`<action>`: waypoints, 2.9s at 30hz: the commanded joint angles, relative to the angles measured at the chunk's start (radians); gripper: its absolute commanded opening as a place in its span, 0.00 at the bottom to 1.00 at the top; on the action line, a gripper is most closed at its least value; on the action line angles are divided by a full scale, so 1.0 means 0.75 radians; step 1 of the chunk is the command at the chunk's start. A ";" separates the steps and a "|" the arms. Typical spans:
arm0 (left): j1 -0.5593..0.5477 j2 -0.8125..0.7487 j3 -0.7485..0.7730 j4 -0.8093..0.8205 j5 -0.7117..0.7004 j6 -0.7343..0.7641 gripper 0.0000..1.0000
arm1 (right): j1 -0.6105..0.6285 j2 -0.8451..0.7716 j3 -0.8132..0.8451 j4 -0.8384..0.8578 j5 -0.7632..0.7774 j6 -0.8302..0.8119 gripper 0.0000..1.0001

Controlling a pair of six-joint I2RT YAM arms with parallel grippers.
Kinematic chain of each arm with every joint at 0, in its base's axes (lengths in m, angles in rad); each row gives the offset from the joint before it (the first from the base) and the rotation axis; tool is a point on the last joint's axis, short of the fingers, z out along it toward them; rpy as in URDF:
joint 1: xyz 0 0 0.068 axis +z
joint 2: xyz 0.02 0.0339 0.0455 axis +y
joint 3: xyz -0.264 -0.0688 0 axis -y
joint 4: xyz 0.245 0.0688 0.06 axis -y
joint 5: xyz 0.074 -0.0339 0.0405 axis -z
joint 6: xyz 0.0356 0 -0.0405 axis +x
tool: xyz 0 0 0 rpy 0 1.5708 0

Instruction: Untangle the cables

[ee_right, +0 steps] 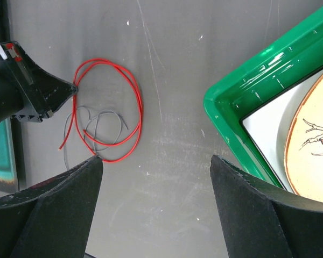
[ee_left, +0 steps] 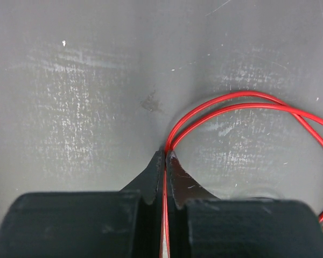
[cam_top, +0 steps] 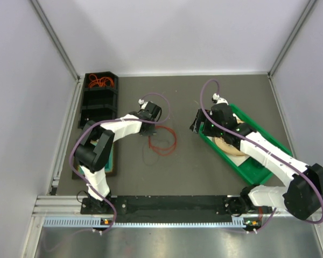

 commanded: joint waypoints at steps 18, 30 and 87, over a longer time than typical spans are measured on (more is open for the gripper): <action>0.007 -0.447 0.300 -0.214 0.006 0.080 0.00 | 0.015 -0.016 0.007 0.040 0.015 0.008 0.80; 0.039 -0.588 0.682 -0.277 -0.082 0.086 0.00 | 0.054 0.057 0.019 0.099 -0.028 0.000 0.80; 0.649 -0.466 0.588 -0.208 0.315 -0.014 0.00 | 0.690 1.021 0.631 -0.085 0.532 -0.109 0.00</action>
